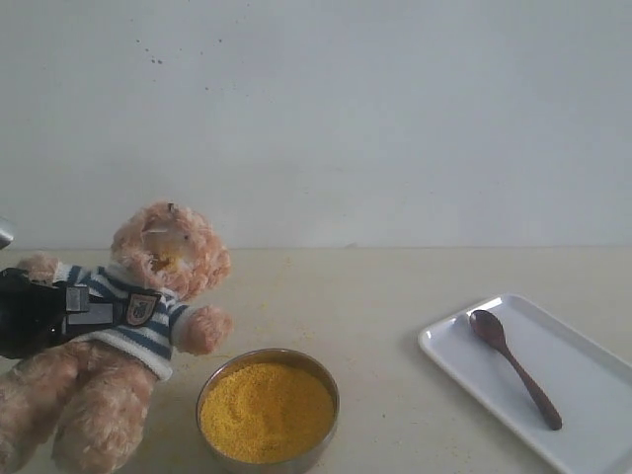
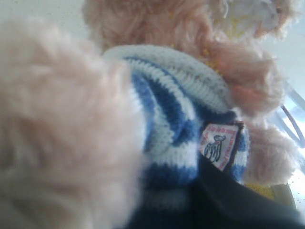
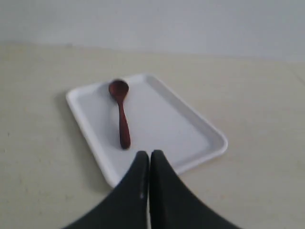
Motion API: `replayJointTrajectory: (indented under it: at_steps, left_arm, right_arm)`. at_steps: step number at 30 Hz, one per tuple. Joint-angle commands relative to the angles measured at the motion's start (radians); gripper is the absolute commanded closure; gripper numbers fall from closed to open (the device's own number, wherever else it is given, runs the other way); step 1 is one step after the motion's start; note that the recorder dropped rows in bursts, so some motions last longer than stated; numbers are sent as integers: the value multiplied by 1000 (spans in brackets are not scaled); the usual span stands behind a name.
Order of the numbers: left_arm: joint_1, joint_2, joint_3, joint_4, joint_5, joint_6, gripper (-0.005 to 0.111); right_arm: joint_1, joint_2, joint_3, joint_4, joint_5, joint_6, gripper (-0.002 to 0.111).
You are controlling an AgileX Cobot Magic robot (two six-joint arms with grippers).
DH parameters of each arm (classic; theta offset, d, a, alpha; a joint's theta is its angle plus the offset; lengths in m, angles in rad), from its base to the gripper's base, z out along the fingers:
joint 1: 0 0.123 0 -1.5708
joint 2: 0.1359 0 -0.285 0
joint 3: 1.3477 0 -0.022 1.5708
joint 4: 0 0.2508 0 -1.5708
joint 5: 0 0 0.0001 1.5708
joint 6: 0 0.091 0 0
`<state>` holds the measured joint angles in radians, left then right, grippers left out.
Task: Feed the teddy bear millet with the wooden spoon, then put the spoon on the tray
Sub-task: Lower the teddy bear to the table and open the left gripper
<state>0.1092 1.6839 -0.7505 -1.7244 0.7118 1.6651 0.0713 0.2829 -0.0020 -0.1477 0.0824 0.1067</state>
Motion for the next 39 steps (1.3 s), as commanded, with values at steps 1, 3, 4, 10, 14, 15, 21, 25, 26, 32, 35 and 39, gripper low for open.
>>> replayJointTrajectory:
  at_steps: [1,3,4,10,14,15,21,25,26,32,35,39]
  left_arm:
    - [-2,-3,-7,-20,17,11,103]
    - [-2,-3,-7,-20,17,11,103]
    - [-2,-3,-7,-20,17,11,103]
    - [-2,-3,-7,-20,17,11,103]
    - [-2,-3,-24,-20,41,-3,103]
    - [-2,-3,-30,-20,56,-5,103]
    - [-2,-3,-43,-20,66,2,103]
    - [-2,-3,-43,-20,62,27,101]
    - [-2,-3,-43,-20,62,50,98]
    - [-2,-2,-43,-20,-35,82,67]
    - [-2,36,-43,-20,-14,89,51]
    - [-2,167,-43,-20,-13,84,13]
  right_arm:
    - [-2,-4,2,-11,104,-4,108]
    - [-2,-4,2,-11,104,-4,108]
    - [-2,-4,2,-4,104,-4,108]
    - [-4,-42,2,14,109,-4,108]
    - [-4,-41,2,14,109,-2,108]
    - [-4,-41,2,14,109,-2,108]
    - [-4,-41,2,14,109,-2,108]
    - [-4,-41,2,14,109,-2,108]
    - [-4,-41,2,14,109,-2,108]
    - [-4,-41,2,14,112,-2,108]
    - [-4,-41,2,12,117,-2,108]
    - [-4,-41,2,12,117,0,108]
